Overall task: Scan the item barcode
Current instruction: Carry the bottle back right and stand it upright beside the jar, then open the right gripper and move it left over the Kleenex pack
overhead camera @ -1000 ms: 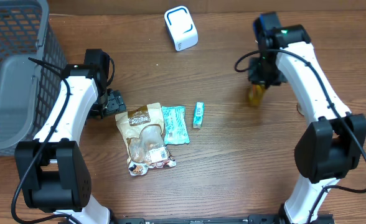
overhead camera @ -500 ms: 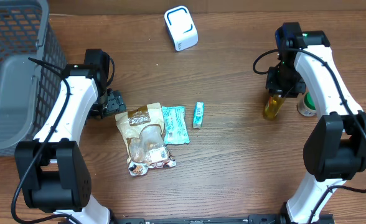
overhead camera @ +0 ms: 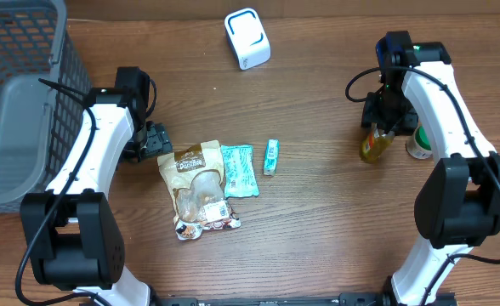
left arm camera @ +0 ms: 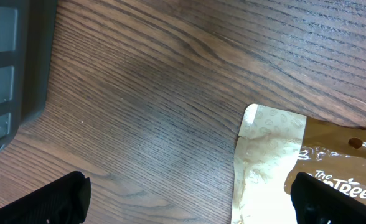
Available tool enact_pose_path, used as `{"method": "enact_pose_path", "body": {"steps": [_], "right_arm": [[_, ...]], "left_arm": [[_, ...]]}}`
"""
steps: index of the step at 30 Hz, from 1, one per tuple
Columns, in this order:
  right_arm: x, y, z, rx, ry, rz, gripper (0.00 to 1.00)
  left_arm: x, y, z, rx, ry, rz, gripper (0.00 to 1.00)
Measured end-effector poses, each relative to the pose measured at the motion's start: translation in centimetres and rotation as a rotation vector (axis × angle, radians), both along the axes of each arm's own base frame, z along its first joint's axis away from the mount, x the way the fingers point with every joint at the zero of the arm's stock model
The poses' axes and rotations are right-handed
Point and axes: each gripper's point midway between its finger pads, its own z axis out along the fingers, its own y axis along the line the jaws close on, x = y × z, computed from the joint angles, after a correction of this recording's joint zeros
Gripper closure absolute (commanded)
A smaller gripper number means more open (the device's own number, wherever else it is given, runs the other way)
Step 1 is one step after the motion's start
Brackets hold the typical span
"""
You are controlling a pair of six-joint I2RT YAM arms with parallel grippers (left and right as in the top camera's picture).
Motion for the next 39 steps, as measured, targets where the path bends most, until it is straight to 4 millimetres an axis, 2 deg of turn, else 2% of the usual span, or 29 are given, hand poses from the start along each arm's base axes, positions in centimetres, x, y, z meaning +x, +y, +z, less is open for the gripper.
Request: {"method": "enact_pose_path", "body": {"steps": [5,7,16,22,29,32,39], "right_arm": [[0.0,0.0,0.1,0.001,-0.004,0.002,0.28],[0.3,0.0,0.1,0.001,-0.015,0.001,0.28],[5.6,0.0,0.6,-0.008,-0.226,0.034,0.28],[7.5,2.2,0.9,0.112,-0.301,0.101,0.29],[6.7,5.7,0.9,0.289,-0.274,0.146,0.29],[5.8,7.1,0.8,0.319,-0.241,0.168,0.34],[4.1,10.7,0.7,0.354,-0.182,0.191,0.34]], "left_arm": [[0.0,0.0,0.0,0.000,0.000,0.000,0.01],[0.0,0.0,0.0,0.000,0.000,0.000,0.00],[0.0,0.0,0.0,0.000,0.000,0.000,0.01],[0.0,0.0,0.0,0.000,0.000,0.000,0.00],[0.0,0.0,0.0,0.000,0.000,0.000,0.00],[0.0,0.0,0.0,0.000,0.000,0.000,0.00],[0.0,0.0,0.0,0.000,0.000,0.000,0.00]]}}
